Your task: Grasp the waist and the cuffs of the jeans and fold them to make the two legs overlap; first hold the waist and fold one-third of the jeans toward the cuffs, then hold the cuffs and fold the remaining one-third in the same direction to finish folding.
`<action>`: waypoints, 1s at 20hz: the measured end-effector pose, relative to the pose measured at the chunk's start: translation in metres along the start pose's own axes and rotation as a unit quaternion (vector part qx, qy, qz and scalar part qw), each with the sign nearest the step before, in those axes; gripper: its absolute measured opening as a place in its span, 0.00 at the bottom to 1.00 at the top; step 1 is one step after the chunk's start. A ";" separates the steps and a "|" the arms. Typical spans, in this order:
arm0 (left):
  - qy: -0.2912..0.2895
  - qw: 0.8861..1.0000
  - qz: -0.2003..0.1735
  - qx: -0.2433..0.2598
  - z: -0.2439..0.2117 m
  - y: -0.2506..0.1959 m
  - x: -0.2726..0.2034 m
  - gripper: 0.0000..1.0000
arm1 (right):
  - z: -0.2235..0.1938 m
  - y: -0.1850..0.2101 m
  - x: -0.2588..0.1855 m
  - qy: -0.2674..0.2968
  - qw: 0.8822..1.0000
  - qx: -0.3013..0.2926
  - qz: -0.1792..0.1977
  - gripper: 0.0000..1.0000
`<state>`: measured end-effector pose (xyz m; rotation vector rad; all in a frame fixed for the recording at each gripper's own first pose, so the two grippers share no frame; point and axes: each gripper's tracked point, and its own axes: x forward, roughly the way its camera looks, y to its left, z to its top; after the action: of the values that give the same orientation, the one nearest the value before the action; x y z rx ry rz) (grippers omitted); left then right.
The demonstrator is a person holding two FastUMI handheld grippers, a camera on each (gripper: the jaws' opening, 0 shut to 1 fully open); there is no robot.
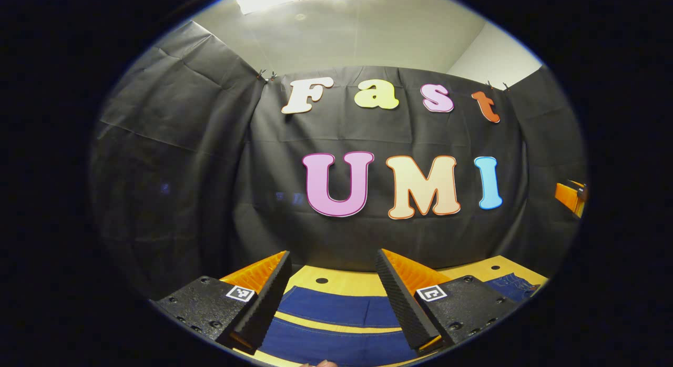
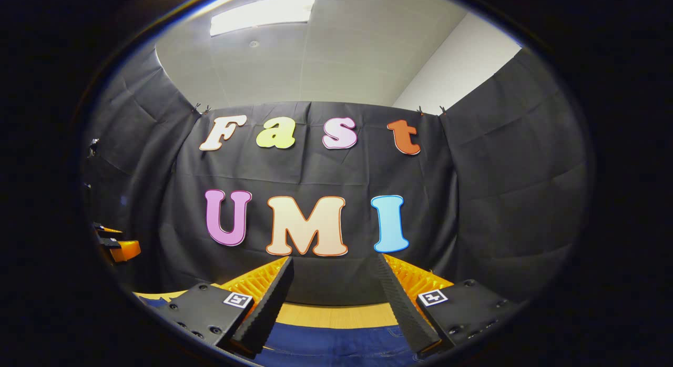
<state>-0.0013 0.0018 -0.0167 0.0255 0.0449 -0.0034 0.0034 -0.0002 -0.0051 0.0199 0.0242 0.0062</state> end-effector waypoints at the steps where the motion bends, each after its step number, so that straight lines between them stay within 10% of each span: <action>1: 0.000 1.000 -0.001 0.001 0.000 0.001 0.001 0.95 | 0.002 -0.002 0.001 -0.003 1.000 0.001 -0.003 0.98; 14: 0.071 0.992 -0.071 0.077 -0.088 0.032 0.004 0.96 | -0.035 0.015 -0.010 0.030 0.999 0.002 -0.018 0.98; 20: 0.152 0.949 -0.139 0.240 -0.165 0.076 -0.008 0.95 | -0.063 0.030 -0.027 0.053 0.998 -0.012 -0.025 0.98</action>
<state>-0.0164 0.0818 -0.1791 0.5085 0.3560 -0.2936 -0.0248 0.0306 -0.0663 -0.0046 0.1312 -0.0419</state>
